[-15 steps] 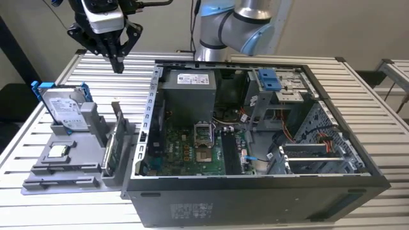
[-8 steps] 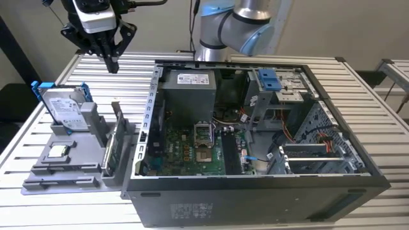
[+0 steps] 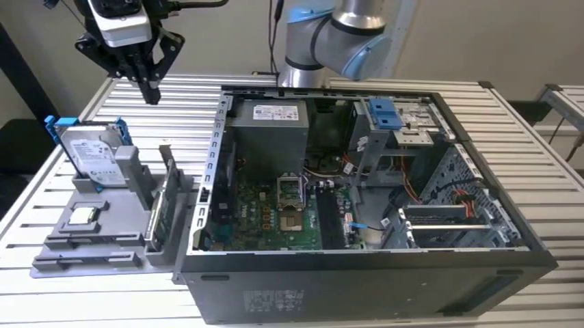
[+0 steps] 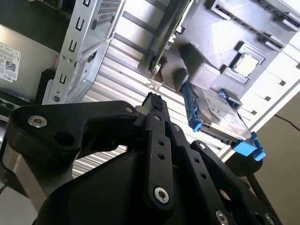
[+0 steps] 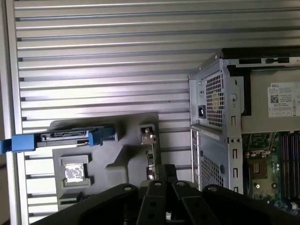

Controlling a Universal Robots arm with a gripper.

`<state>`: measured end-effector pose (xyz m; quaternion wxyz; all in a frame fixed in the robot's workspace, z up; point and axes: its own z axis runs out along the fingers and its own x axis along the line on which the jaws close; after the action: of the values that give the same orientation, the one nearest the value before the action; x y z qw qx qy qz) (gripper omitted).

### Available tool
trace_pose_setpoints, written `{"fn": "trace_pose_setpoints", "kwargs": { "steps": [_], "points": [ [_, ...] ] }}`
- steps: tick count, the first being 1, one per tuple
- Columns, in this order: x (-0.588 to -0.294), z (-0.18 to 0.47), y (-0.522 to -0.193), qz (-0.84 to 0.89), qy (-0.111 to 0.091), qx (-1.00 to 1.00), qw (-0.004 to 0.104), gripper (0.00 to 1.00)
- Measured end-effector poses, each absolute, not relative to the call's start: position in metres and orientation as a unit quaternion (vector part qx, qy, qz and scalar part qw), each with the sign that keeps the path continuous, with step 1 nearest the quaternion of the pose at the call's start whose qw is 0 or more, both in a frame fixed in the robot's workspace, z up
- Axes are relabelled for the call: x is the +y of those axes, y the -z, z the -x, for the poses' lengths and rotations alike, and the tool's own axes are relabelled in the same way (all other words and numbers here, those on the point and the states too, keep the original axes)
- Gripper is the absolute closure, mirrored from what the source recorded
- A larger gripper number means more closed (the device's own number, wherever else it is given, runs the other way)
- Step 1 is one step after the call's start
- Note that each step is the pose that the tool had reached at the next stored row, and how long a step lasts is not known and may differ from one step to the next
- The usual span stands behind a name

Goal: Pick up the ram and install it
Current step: 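Reach for the ram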

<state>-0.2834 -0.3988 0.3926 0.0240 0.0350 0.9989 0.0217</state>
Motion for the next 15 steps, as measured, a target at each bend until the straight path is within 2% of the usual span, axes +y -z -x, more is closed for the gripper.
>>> {"fn": "trace_pose_setpoints", "kwargs": {
  "steps": [15],
  "points": [
    [-0.399, 0.309, -0.393, -0.035, -0.022, 0.999, 0.026, 0.89]
  ]
}}
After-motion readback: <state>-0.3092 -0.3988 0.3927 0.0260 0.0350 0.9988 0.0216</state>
